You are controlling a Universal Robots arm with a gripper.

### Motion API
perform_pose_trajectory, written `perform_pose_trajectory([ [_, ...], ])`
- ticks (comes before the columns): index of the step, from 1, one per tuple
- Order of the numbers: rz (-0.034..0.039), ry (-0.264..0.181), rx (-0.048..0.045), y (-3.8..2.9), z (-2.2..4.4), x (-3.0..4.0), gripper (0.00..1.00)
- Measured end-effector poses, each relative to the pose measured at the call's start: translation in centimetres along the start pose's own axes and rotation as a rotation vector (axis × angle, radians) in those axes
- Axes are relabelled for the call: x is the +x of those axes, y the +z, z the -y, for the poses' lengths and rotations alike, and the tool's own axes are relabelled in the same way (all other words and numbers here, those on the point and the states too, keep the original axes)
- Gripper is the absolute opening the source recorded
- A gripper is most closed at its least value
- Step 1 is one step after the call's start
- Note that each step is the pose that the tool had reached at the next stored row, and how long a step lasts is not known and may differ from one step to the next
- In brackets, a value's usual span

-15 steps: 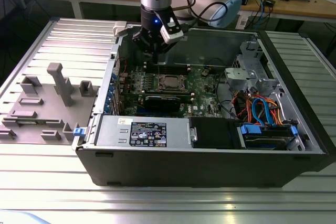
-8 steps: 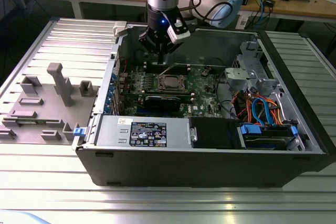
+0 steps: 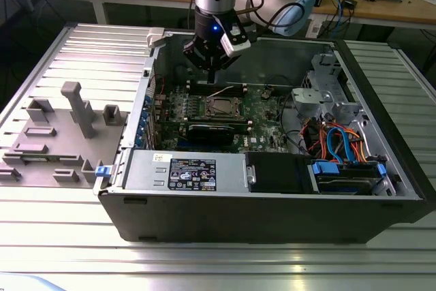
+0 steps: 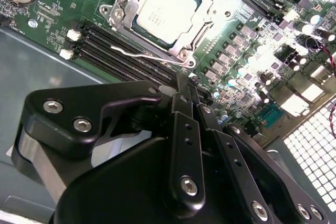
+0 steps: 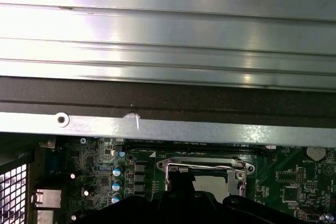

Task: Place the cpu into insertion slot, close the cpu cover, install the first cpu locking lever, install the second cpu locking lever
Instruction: 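Install the first cpu locking lever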

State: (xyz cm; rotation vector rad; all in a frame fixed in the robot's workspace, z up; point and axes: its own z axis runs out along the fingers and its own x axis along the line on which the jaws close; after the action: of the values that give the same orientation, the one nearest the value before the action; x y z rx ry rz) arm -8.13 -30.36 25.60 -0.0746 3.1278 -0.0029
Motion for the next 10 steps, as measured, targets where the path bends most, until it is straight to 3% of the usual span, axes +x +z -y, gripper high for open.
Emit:
perform_pose_trajectory([
  [10, 0.0003, 0.0, -0.0024, 0.01, 0.01, -0.03, 0.11],
])
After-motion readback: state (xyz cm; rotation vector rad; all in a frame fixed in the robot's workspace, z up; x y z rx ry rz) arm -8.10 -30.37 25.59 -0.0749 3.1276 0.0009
